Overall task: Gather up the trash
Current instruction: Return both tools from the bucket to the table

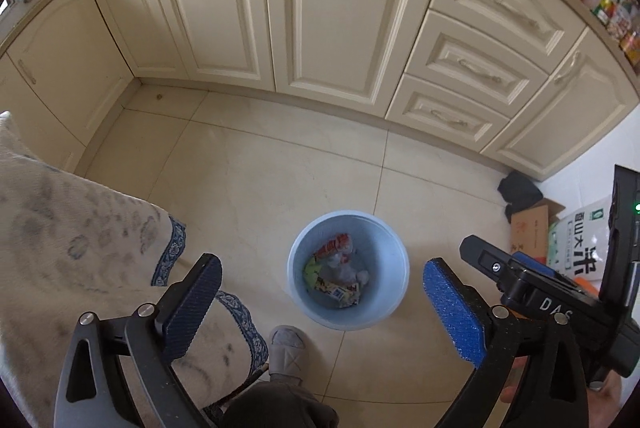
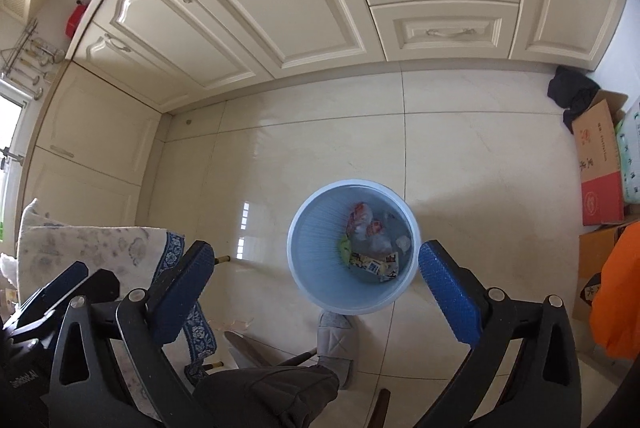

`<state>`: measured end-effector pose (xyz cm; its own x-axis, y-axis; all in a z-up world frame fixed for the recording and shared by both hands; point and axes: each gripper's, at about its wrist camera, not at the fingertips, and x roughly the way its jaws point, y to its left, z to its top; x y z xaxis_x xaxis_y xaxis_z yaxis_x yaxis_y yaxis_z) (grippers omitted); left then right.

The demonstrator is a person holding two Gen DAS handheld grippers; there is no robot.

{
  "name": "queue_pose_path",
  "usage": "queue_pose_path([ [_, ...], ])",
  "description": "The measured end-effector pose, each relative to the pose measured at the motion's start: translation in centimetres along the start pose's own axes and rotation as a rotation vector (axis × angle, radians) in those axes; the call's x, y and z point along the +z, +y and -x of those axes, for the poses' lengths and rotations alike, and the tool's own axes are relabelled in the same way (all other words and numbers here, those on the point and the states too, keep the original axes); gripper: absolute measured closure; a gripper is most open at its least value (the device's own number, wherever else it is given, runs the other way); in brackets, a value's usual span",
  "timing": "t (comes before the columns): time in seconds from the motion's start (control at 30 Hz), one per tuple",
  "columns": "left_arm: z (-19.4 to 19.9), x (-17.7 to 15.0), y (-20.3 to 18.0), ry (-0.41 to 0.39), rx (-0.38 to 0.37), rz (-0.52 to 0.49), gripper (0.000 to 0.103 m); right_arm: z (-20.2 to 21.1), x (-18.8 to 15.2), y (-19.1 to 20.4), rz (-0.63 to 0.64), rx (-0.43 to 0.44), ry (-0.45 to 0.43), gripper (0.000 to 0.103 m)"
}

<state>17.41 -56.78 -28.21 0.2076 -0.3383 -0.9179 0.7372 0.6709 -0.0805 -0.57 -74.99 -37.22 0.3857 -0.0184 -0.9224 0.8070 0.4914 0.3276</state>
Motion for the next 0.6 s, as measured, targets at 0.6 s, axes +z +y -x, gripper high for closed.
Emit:
queue_pose_path([
  [0.6,22.9,-12.5,10.9,-0.343,-0.025,0.122,0.001,13.7,-5.0,14.3,0.249,0.113,-0.212,0.000],
])
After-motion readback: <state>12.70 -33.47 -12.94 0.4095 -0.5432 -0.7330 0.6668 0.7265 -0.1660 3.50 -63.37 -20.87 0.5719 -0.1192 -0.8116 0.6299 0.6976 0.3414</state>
